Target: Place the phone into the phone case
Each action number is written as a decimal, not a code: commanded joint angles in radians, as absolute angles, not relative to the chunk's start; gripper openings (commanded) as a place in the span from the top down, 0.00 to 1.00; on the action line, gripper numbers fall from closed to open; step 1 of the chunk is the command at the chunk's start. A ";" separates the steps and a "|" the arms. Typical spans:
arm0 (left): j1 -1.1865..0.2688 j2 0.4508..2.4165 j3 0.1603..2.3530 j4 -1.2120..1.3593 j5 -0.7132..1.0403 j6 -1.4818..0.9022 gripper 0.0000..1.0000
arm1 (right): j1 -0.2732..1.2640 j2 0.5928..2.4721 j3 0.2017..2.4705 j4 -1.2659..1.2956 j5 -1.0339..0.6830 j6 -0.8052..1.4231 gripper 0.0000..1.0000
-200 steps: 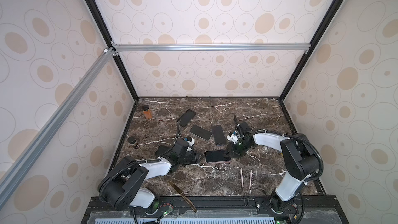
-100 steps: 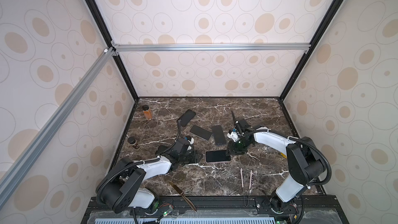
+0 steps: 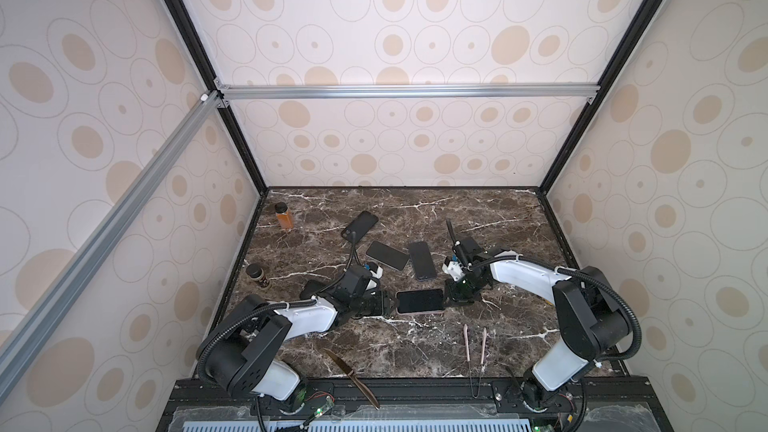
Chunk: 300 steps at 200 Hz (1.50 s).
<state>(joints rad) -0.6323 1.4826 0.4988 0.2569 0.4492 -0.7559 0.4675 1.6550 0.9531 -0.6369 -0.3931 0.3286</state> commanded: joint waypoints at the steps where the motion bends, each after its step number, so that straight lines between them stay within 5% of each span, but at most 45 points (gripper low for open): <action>1: -0.640 1.508 0.537 0.309 0.465 -0.770 0.52 | 0.476 1.652 0.925 -0.596 -0.419 0.348 0.72; 152: -0.641 1.549 0.509 0.327 0.416 -0.829 0.68 | 0.514 1.761 0.977 -0.548 -0.461 0.350 0.79; 215: -0.642 1.521 0.545 0.223 0.351 -0.797 0.71 | 0.544 1.726 1.008 -0.634 -0.292 0.349 0.79; 300: -0.642 1.550 0.543 0.251 0.374 -0.798 0.74 | 0.549 1.735 0.988 -0.592 -0.342 0.358 0.83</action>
<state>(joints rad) -0.6369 1.5333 0.5224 0.2615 0.3756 -0.8146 0.5430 1.7184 1.0080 -0.6014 -0.3584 0.3580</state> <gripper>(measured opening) 0.264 0.178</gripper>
